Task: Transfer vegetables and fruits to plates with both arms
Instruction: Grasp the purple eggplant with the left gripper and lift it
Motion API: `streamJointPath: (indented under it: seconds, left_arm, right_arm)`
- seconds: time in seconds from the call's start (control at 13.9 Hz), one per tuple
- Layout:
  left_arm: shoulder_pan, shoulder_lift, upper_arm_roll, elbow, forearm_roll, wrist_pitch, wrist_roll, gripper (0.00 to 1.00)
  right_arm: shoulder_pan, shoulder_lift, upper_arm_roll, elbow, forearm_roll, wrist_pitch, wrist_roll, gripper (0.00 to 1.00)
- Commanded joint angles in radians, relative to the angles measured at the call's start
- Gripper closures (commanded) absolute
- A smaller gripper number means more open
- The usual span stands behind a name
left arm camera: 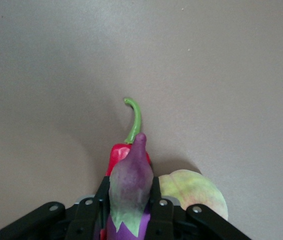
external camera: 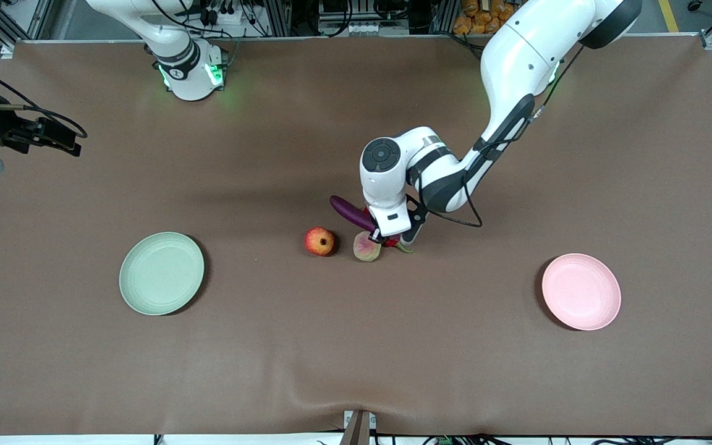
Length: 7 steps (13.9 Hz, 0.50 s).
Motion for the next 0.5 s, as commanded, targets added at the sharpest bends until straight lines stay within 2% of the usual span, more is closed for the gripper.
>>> streamJointPath:
  seconds: [0.0,0.22,0.43]
  left_arm:
    - [0.020,-0.070,-0.004,0.008,0.028,-0.056,0.036,1.00]
    - [0.082,-0.154,-0.016,0.010,-0.002,-0.128,0.174,1.00]
    - [0.193,-0.223,-0.022,0.014,-0.101,-0.146,0.441,1.00]
  right_arm:
    - [0.001,0.002,-0.002,0.006,0.005,-0.005,-0.002,0.00]
    - [0.004,0.004,-0.002,0.006,0.006,-0.004,0.002,0.00]
    - [0.029,0.025,-0.002,0.005,0.008,0.005,0.012,0.00]
